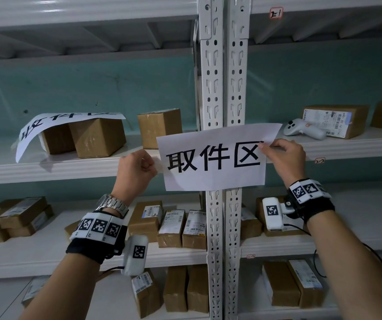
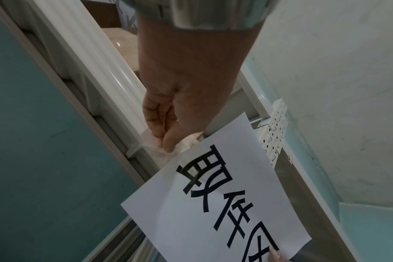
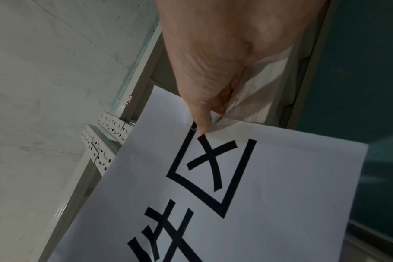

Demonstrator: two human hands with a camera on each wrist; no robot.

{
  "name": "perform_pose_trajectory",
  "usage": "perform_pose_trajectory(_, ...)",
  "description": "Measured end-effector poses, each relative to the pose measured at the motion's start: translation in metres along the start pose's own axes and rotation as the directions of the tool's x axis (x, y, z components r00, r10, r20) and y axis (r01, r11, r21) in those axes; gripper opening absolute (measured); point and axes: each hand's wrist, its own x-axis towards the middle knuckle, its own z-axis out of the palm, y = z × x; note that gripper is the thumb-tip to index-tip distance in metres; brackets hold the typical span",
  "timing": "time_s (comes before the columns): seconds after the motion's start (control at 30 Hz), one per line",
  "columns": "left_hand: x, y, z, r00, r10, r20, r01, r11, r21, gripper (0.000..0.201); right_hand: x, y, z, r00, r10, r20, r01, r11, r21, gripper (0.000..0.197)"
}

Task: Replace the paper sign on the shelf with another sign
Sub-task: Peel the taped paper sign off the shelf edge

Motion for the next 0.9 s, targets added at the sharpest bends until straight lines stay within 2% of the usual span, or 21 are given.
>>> perform_pose_trajectory(0.27, 0.000, 0.003, -0.001, 0.998, -0.046, 0.043, 0.046, 0.999, -0.011, 0.007, -0.001, -0.002, 0.003, 1.000, -0.004, 0.002, 0.004, 0.999, 0.032, 0.024)
perform_pose_trajectory(0.43, -0.004, 0.007, -0.004, 0.985, -0.111, 0.130, 0.116, 0.993, -0.031, 0.008, -0.002, -0.005, 0.003, 1.000, 0.004, -0.007, -0.003, 0.999, 0.037, 0.023)
perform_pose_trajectory(0.67, -0.010, 0.005, -0.007, 0.974, -0.205, 0.096, 0.219, 0.958, -0.183, 0.006, -0.003, -0.008, 0.002, 1.000, -0.013, 0.008, 0.013, 1.000, 0.002, 0.020)
perform_pose_trajectory(0.8, -0.013, 0.009, -0.005, 0.978, -0.206, 0.021, 0.205, 0.950, -0.237, 0.006, -0.003, -0.006, 0.003, 1.000, -0.014, -0.005, 0.014, 1.000, -0.006, 0.024)
perform_pose_trajectory(0.9, -0.012, 0.013, -0.006, 0.982, -0.184, -0.037, 0.172, 0.963, -0.208, 0.007, -0.002, -0.004, 0.002, 1.000, -0.012, -0.018, 0.013, 1.000, 0.008, 0.026)
